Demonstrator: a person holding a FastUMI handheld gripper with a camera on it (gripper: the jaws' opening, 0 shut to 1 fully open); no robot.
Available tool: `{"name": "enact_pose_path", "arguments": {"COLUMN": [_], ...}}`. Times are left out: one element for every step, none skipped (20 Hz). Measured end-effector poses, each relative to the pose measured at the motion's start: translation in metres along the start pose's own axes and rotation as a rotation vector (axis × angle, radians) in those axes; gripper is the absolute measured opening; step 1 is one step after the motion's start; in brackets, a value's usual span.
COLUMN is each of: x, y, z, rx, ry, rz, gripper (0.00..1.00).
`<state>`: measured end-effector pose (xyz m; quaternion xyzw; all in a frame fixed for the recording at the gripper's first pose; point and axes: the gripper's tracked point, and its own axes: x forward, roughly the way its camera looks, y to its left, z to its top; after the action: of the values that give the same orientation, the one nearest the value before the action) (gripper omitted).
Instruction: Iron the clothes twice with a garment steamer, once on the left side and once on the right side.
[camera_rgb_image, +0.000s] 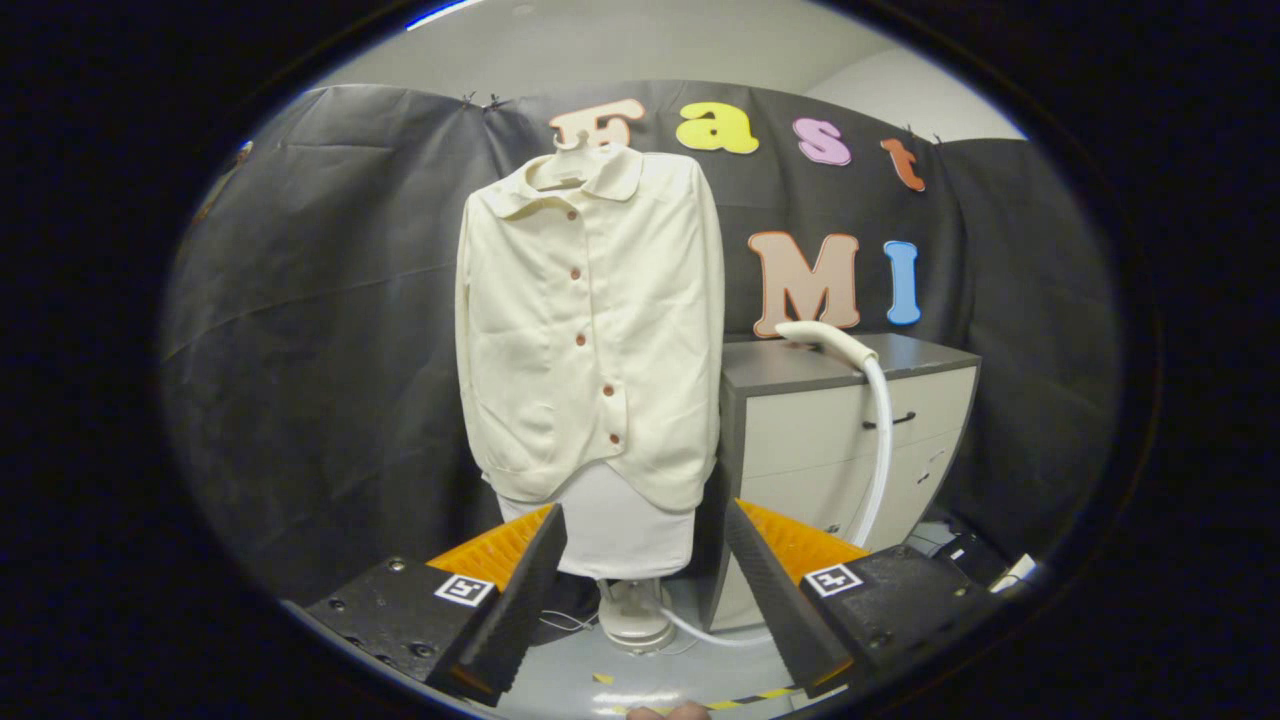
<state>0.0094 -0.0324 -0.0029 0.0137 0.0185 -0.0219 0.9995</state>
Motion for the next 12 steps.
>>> {"name": "enact_pose_path", "arguments": {"x": [0.003,0.003,0.006,0.007,0.009,0.01,0.012,0.012,0.015,0.017,0.021,0.024], "y": [-0.001,-0.002,-0.003,-0.004,-0.004,-0.005,-0.008,-0.013,-0.017,-0.023,-0.03,-0.038], "z": [0.002,0.004,0.006,0.007,0.008,0.01,0.011,0.012,0.014,0.019,0.022,0.024], "rx": [0.0,0.001,0.002,0.002,-0.001,-0.006,-0.014,-0.021,-0.027,-0.036,-0.048,-0.059], "ry": [-0.002,-0.005,-0.009,-0.009,-0.011,-0.012,-0.012,-0.01,-0.014,-0.022,-0.024,-0.024], "rz": [-0.004,-0.008,-0.012,-0.016,-0.021,-0.027,-0.035,-0.046,-0.056,-0.066,-0.078,-0.088], "gripper": [0.97,0.97,0.97,0.97,0.97,0.97,0.97,0.97,0.97,0.97,0.97,0.97]}}
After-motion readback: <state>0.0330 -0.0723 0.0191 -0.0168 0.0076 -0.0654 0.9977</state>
